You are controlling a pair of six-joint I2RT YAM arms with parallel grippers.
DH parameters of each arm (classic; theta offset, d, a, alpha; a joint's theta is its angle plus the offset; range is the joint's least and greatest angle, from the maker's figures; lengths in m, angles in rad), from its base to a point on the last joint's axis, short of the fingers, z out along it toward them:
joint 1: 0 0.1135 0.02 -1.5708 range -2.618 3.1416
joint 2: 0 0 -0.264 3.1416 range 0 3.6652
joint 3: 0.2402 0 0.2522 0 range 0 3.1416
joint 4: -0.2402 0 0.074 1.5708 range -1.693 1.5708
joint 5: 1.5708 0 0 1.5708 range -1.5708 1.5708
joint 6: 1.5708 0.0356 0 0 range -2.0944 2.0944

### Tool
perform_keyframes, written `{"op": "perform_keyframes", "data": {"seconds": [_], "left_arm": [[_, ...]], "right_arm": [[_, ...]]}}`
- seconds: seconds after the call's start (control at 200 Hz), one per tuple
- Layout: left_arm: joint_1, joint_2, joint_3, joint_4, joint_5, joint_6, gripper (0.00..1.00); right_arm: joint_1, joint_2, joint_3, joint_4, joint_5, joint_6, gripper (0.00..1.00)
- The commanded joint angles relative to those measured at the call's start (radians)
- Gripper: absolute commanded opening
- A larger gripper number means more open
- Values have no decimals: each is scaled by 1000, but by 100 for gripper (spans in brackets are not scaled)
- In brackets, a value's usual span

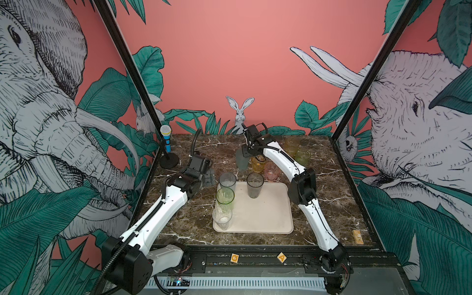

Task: Place the glasses into the tray
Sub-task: Pick up the glass from the top-center of the table.

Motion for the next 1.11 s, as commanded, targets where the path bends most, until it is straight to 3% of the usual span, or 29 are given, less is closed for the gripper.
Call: {"op": "perform_keyframes", "data": {"seconds": [0.0, 0.525, 1.1], "left_arm": [[6, -20, 15, -10, -3, -10, 93], [6, -23, 6, -5, 11, -20, 93], [6, -114, -42, -12, 23, -33, 93]], "right_arm": [[-7, 25, 29, 6, 3, 7, 19], [-5, 0, 35, -3, 20, 3, 0], [-4, -140, 36, -70, 49, 6, 0]]}}
